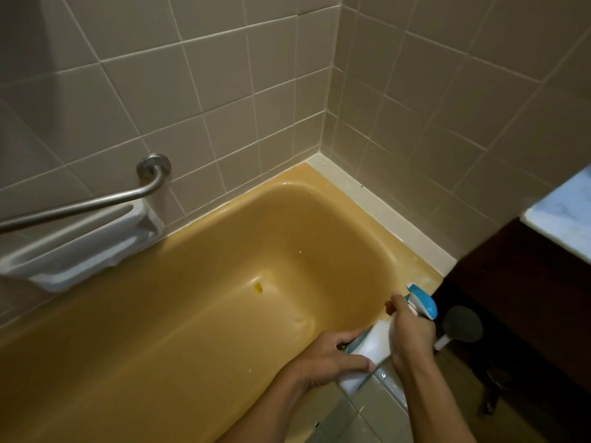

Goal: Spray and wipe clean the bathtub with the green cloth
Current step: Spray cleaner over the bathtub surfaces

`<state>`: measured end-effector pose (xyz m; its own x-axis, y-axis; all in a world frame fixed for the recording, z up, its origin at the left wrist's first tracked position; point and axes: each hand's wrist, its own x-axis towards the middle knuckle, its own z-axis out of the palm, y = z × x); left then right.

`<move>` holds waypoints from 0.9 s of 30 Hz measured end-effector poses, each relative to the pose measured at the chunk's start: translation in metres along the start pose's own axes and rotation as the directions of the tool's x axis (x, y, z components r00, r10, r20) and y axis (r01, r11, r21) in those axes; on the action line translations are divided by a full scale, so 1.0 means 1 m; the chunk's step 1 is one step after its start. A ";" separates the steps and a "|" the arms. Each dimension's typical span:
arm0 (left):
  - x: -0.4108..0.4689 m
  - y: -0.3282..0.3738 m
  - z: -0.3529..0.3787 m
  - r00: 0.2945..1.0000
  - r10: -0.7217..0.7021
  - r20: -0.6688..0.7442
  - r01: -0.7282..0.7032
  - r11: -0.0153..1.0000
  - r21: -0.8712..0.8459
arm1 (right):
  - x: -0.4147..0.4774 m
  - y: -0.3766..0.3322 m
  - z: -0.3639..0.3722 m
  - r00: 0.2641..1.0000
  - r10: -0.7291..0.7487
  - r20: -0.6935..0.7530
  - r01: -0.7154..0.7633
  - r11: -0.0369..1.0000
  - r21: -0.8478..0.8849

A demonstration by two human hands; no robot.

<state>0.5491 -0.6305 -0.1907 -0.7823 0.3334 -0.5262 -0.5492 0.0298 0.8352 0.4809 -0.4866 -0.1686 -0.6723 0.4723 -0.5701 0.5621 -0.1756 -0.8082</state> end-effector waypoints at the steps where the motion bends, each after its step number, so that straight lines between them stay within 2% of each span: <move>1: -0.001 -0.001 0.006 1.000 0.004 0.010 -0.004 1.000 0.013 | -0.001 0.001 -0.009 1.000 0.001 0.020 -0.002 0.999 0.033; 3: -0.004 -0.002 0.018 0.999 0.006 0.040 -0.007 0.999 0.036 | -0.002 0.003 -0.026 1.000 0.004 0.019 -0.005 0.998 0.058; 8: -0.009 0.000 0.040 0.997 0.013 0.075 -0.017 0.998 0.058 | -0.001 0.007 -0.049 0.994 0.010 -0.108 -0.001 0.997 0.079; 13: -0.018 -0.003 0.039 0.997 0.027 0.078 -0.033 0.997 0.076 | -0.003 0.015 -0.061 1.000 -0.007 0.015 0.006 0.998 0.064; 19: -0.032 -0.017 0.031 0.996 0.042 0.076 -0.051 0.991 0.124 | -0.018 0.030 -0.053 0.999 -0.017 -0.029 0.022 0.986 0.163; 27: -0.072 -0.038 -0.005 0.997 0.066 0.034 -0.069 0.993 0.094 | -0.065 0.042 -0.029 0.977 -0.051 0.208 0.033 0.996 0.087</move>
<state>0.6245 -0.6607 -0.1855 -0.8066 0.3663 -0.4639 -0.4635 0.0949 0.8810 0.5619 -0.4993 -0.1614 -0.7855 0.2902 -0.5466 0.4955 -0.2341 -0.8365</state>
